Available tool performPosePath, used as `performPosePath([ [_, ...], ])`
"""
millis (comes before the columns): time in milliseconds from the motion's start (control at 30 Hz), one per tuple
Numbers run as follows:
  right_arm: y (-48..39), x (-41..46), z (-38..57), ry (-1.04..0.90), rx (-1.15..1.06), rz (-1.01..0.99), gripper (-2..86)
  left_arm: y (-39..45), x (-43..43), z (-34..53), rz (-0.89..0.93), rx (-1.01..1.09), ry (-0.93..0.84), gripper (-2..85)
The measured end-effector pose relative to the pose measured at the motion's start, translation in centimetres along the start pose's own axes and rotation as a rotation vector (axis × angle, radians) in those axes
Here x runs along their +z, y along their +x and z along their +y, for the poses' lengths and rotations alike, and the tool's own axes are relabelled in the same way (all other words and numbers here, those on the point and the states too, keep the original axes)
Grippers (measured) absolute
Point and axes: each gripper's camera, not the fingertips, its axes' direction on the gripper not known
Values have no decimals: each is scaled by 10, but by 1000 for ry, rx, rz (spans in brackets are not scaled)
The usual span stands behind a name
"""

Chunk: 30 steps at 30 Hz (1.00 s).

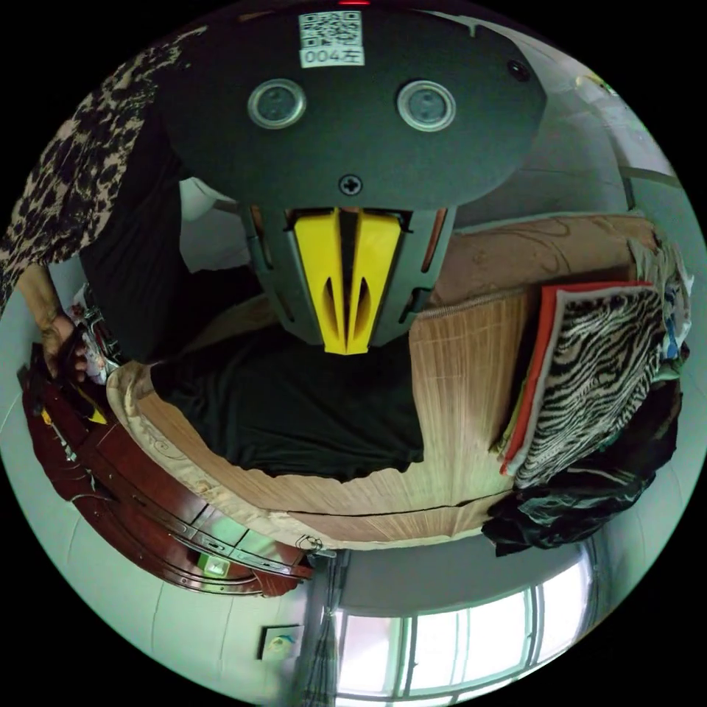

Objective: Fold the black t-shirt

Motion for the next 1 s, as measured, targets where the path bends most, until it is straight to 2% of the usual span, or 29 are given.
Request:
performPosePath([
  [100,11,-11,2,-21,83,-55,182,-1,-3,13,-3,-30,27,7],
  [133,20,-5,1,-94,140,-108,266,1,-2,17,-1,-32,23,7],
  [300,38,17,7,-169,201,-153,249,16,6,27,-47,8,7,9],
  [500,38,63,-45,-192,64,-66,169,6,21,-25,-54,24,28,27],
  [700,77,168,-125,-355,79,30,228,-50,84,-112,-36,-43,-84,130],
  [767,89,208,-149,-404,93,75,265,-66,100,-132,-52,-58,-74,139],
  [900,105,265,-168,-512,127,122,324,-75,132,-173,-115,64,-56,159],
  [1000,100,289,-172,-518,120,155,334,-82,160,-191,-42,85,-81,181],
])
